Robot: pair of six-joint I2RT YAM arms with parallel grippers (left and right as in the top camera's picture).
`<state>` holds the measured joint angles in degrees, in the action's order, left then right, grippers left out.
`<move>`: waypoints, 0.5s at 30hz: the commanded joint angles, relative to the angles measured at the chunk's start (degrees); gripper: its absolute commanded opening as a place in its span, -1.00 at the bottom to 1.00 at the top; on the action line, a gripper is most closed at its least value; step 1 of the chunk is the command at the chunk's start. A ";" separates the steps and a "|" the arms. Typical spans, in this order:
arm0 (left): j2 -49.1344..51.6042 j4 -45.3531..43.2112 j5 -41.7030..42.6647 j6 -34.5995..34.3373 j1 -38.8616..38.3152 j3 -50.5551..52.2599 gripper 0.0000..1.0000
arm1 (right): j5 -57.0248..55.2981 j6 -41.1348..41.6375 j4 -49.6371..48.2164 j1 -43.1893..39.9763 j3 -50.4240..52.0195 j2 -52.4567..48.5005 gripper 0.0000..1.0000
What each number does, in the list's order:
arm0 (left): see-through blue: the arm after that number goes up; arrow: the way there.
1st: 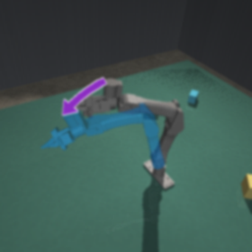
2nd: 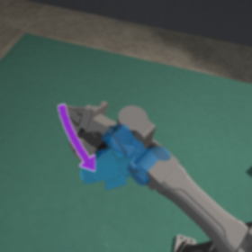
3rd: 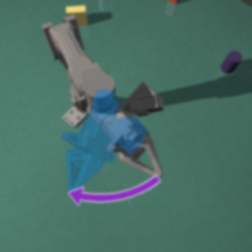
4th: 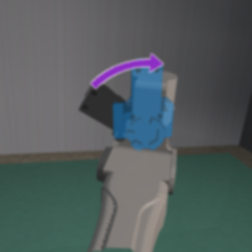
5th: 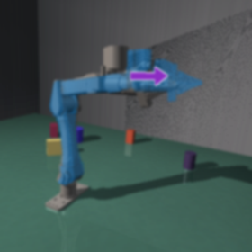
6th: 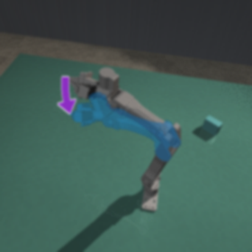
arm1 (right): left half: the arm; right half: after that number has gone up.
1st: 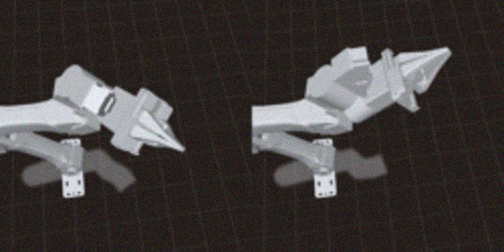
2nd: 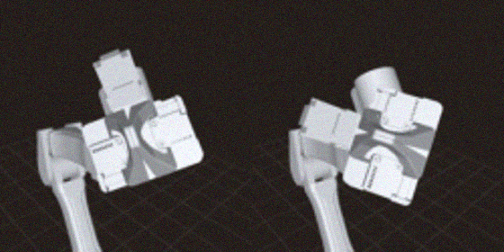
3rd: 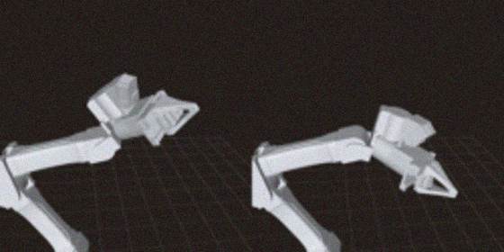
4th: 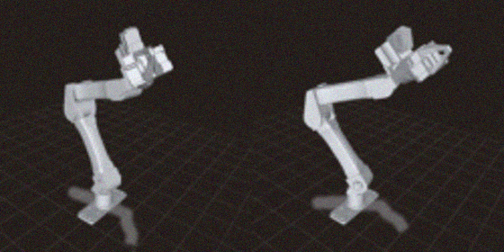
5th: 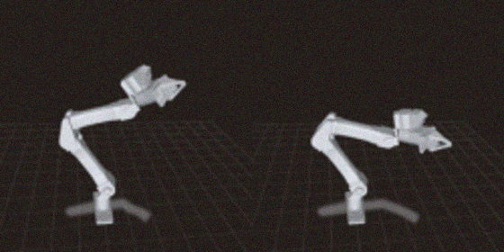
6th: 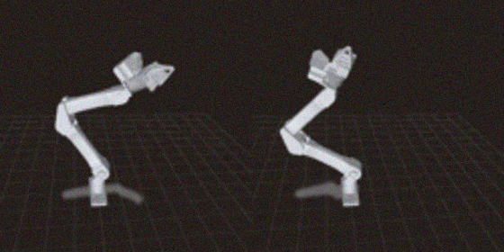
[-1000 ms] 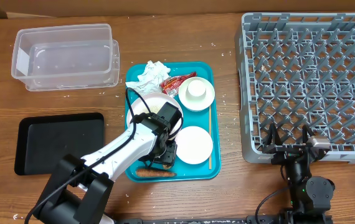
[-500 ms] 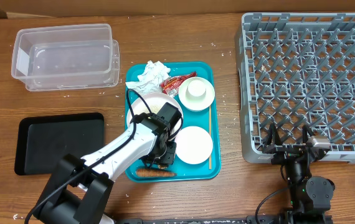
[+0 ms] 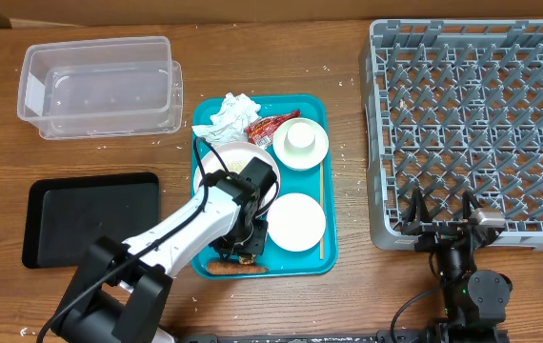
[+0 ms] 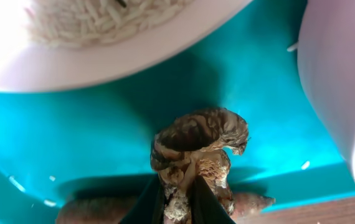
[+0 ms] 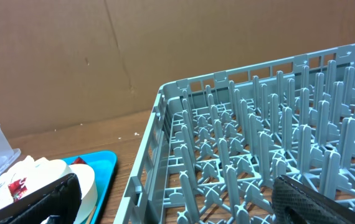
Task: Sort waste into correct bins and load items into the dishwasher
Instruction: 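Close the left gripper on the brown food scrap and lift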
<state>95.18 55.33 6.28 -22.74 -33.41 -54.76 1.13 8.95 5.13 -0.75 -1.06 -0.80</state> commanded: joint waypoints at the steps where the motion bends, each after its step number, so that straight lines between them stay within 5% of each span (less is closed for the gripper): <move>1: 0.57 1.92 0.79 -0.42 -0.31 -3.45 -0.90 | 0.07 -0.24 -0.42 -0.07 0.61 0.63 1.00; 15: 0.31 16.13 -2.40 -0.57 3.48 -19.19 -0.88 | 0.07 -0.24 -0.42 -0.07 0.61 0.63 1.00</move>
<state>95.26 70.26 5.21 -22.74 -32.16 -69.54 1.13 8.95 5.13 -0.75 -1.06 -0.80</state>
